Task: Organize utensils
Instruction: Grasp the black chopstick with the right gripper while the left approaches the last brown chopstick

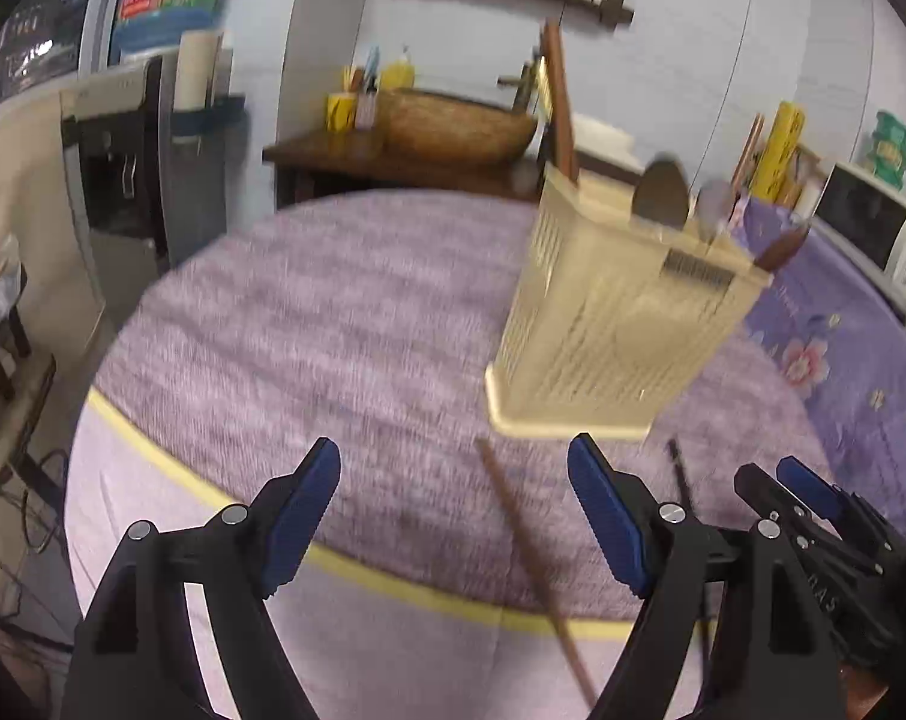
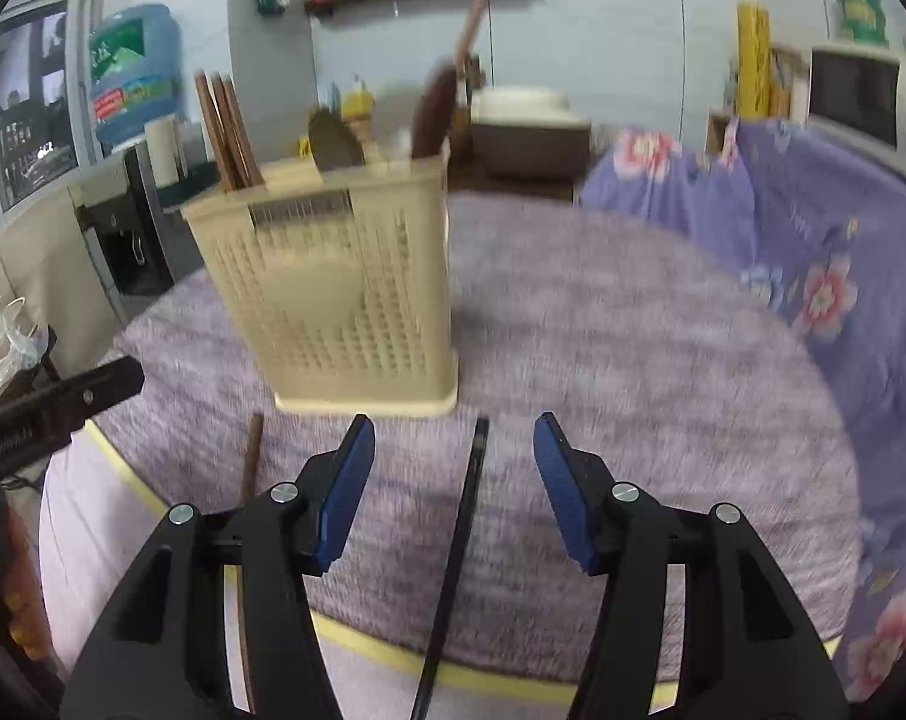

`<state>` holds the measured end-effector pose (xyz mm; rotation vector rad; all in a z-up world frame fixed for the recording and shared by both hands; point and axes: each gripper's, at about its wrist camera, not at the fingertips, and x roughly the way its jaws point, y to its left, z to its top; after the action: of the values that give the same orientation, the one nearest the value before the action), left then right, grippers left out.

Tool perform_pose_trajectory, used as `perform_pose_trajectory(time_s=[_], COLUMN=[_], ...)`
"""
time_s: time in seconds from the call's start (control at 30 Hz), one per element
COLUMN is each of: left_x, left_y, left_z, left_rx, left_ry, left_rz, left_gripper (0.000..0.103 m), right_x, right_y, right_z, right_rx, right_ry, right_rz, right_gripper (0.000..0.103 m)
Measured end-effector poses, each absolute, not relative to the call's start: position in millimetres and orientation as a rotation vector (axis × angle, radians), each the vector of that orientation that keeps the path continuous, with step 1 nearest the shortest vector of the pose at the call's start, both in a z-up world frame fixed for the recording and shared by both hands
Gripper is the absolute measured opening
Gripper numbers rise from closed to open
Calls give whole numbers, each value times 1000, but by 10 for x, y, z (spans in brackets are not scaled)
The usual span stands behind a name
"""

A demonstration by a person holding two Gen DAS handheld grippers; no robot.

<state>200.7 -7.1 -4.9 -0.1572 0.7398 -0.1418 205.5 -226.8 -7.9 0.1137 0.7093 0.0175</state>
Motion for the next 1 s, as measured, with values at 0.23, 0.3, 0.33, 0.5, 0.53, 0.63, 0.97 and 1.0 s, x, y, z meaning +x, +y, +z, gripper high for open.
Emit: perform_pose_trajectory(time_s=[0.23,0.3,0.33,0.5,0.53,0.63,0.97,1.0], left_x=[1956,1950,1950,1964,1964,1965,2046,2057], left_y=[-65,-62,-62,-56,-58,-90,-319,-352], left_z=[-349,-365,-365,-371,-378,-398,-459,-466], left_rx=[-121,-113,-113,-117,-115,-116,-90,-82], left_ry=[833,837,839,844,847,859,901,906], left_rz=[-135,-132,-133,-134,-134,-139,-172,-173], left_gripper=[78,78,78,78,78,78,71,69], right_x=[2224,2275,2310,2488,2510,2583,2650,2633], right_y=[-2313,-2302,-2289,-2268,-2265,-2280,-2397,-2405], right_z=[-427,-453,-461,-492,-503,-510,-513,-510], right_rx=[166,166,158,142,137,138,195,201], right_ry=[846,864,873,899,899,896,883,882], right_rz=[22,24,23,9,5,-1,18,21], right_gripper=[43,39,38,27,27,24,9,9])
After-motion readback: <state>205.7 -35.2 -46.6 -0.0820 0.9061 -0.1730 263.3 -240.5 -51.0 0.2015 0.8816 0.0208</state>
